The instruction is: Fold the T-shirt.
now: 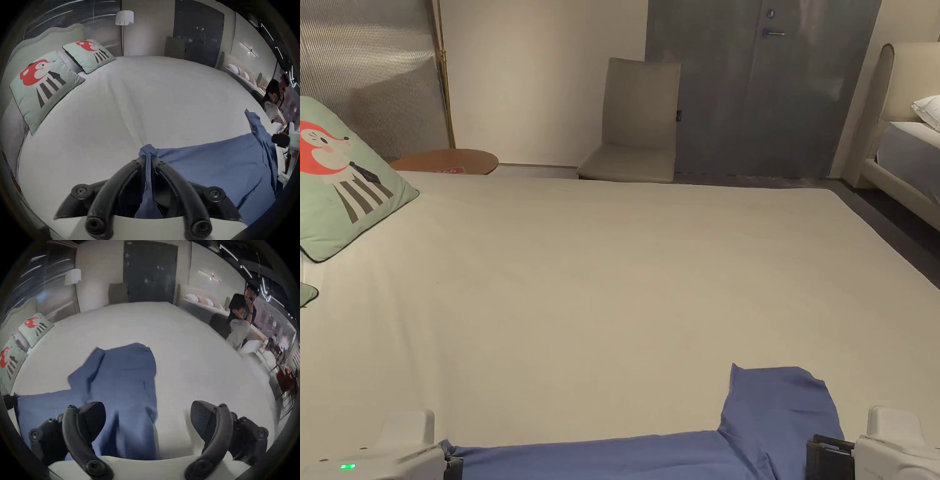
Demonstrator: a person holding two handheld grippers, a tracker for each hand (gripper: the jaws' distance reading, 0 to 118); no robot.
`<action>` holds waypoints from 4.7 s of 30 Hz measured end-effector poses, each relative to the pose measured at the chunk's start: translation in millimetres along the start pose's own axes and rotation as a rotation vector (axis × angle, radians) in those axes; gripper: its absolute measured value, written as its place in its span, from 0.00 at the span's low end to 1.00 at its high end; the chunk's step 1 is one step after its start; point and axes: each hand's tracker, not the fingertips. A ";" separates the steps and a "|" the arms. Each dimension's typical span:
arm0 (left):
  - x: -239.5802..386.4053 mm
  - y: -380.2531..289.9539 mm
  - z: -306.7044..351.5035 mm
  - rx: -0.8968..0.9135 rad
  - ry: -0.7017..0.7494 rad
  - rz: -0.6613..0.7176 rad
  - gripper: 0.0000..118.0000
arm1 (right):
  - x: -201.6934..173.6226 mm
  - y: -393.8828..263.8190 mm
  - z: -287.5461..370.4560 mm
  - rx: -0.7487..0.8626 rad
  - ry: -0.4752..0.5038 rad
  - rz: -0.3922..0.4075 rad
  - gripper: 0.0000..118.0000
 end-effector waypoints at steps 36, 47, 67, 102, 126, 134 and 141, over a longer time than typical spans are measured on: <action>-17.2 -9.1 288.4 0.702 -0.049 0.134 0.02 | 37.0 -50.1 335.0 0.861 0.166 -0.045 0.05; -15.8 60.1 309.4 0.754 -0.091 0.143 0.02 | 31.1 20.9 364.3 0.914 0.181 -0.024 0.05; -4.4 317.9 248.1 0.837 -0.093 0.187 0.02 | -46.0 283.9 312.6 1.031 0.123 0.032 0.05; 4.6 239.8 154.2 0.688 -0.131 0.212 0.02 | -26.5 203.0 219.7 0.837 0.076 0.063 0.05; -35.4 -114.2 206.1 0.162 -0.101 0.067 0.02 | 47.9 -150.1 258.8 0.233 0.070 0.006 0.05; -57.3 -172.1 169.9 -0.035 -0.056 0.070 0.02 | 49.2 -211.7 231.3 -0.002 0.059 0.050 0.05; -63.1 -188.8 143.4 -0.125 -0.042 0.081 0.02 | 51.7 -232.1 208.6 -0.077 0.041 0.077 0.05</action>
